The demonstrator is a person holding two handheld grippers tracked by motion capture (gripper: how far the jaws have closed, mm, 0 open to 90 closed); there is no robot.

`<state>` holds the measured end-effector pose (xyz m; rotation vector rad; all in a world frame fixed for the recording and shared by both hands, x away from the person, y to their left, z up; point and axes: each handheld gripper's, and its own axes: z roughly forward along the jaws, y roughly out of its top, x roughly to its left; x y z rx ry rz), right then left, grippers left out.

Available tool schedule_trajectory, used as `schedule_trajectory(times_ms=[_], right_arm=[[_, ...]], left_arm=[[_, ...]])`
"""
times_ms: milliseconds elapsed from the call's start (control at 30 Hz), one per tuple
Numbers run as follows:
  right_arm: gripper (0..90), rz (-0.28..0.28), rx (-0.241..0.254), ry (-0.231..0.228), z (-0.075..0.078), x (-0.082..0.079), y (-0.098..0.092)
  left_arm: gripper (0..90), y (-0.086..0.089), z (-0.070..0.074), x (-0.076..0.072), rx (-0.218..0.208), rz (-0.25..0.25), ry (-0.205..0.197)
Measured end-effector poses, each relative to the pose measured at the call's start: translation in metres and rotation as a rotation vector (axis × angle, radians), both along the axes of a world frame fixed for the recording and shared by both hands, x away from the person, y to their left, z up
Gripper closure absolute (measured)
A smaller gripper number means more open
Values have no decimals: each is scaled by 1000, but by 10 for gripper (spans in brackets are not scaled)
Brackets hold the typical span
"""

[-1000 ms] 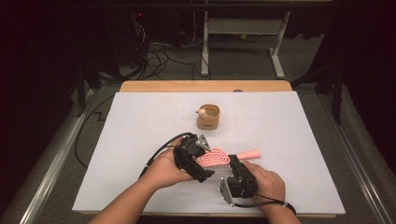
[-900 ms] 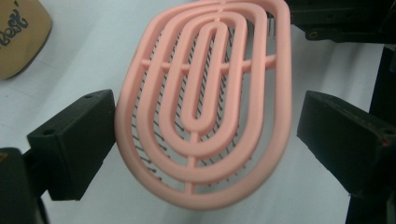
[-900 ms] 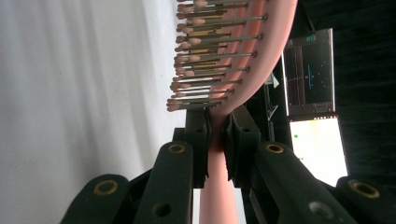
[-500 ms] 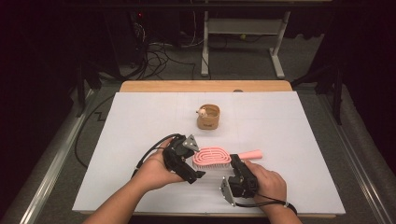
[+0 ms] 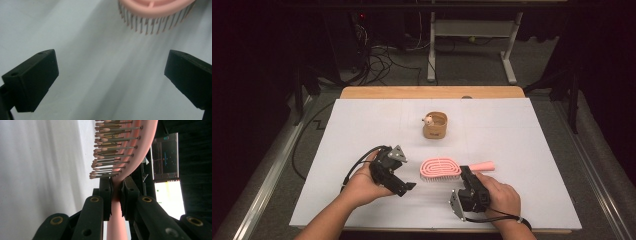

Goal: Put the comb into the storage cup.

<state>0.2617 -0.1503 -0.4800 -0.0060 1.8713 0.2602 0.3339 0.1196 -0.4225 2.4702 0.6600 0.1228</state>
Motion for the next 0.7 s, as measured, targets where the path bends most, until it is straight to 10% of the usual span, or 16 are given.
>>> schedule_trajectory(times_ms=[300,700], right_arm=[[823,-42,-21,4,-2,-6,-13],[823,-58,-9,20,-3,-7,-16]], left_arm=[[0,23,-9,4,24,51,-2],[0,44,-14,5,-73,125,-22]])
